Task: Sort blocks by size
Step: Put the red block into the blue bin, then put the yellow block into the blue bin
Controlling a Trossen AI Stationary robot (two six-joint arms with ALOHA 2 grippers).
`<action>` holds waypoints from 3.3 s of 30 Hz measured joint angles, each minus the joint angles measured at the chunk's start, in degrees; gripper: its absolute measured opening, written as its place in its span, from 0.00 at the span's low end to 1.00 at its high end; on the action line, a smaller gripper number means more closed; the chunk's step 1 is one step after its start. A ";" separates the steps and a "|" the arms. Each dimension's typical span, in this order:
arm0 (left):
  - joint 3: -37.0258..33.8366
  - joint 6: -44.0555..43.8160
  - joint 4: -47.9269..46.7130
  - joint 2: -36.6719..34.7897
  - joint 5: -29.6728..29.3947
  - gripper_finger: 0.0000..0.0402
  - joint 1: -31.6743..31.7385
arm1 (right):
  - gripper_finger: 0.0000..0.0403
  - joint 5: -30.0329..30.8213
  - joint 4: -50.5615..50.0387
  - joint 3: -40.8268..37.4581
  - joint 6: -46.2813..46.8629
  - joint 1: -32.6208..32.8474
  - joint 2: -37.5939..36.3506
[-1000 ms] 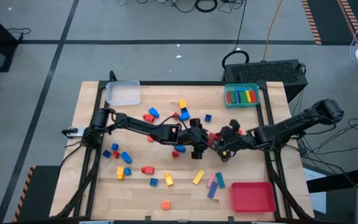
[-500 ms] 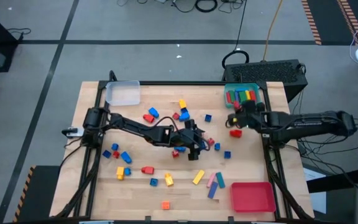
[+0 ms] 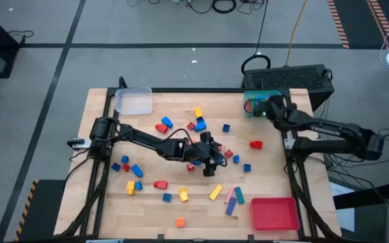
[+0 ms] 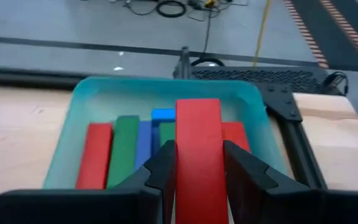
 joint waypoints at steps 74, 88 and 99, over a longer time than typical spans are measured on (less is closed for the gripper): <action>1.24 -43.45 -1.65 8.24 -17.81 0.85 -17.88 | 0.36 -12.44 9.06 0.00 -1.29 35.22 -0.19; 15.04 -43.90 -9.67 17.98 -24.18 0.85 -20.80 | 0.36 -8.60 9.14 0.00 4.00 43.10 0.79; 15.97 -47.96 -13.76 20.96 -24.97 0.84 -21.07 | 0.36 -7.40 9.14 0.00 5.18 43.79 2.21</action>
